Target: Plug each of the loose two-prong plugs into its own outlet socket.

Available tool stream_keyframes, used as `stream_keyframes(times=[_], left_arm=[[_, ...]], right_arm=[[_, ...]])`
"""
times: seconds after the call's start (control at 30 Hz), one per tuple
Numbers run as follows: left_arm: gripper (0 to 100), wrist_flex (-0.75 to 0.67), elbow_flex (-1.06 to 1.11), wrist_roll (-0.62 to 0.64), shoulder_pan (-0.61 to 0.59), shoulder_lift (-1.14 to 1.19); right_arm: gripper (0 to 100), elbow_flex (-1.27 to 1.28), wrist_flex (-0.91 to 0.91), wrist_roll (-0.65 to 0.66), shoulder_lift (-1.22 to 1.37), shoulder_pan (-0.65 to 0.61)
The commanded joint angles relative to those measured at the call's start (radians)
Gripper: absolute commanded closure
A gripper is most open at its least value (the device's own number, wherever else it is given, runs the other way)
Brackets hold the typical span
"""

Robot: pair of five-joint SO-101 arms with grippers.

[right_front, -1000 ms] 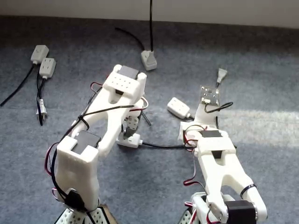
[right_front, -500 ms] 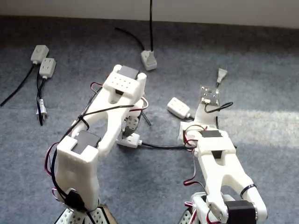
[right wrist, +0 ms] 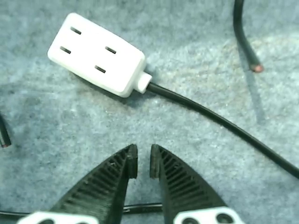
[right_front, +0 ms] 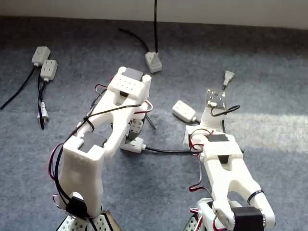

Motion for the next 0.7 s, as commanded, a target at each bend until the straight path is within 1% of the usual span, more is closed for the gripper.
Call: stream_keyframes(times=[0.0, 0.4, 0.53, 0.6, 0.67], left_arm=[[99, 0.003, -0.061, 0.006, -0.048, 0.125], [99, 0.000, -0.041, 0.005, -0.064, 0.171], [99, -0.032, -0.007, 0.006, -0.065, 0.171], [99, -0.041, -0.002, 0.018, -0.085, 0.171], [99, -0.057, -0.008, 0.057, -0.119, 0.171]], right_arm=[[93.6, -0.004, -0.016, 0.014, -0.030, -0.008], [93.6, -0.004, -0.016, 0.014, -0.030, -0.008], [93.6, -0.004, -0.016, 0.014, -0.030, -0.008], [93.6, -0.004, -0.016, 0.014, -0.030, -0.008], [93.6, -0.004, -0.016, 0.014, -0.030, -0.008]])
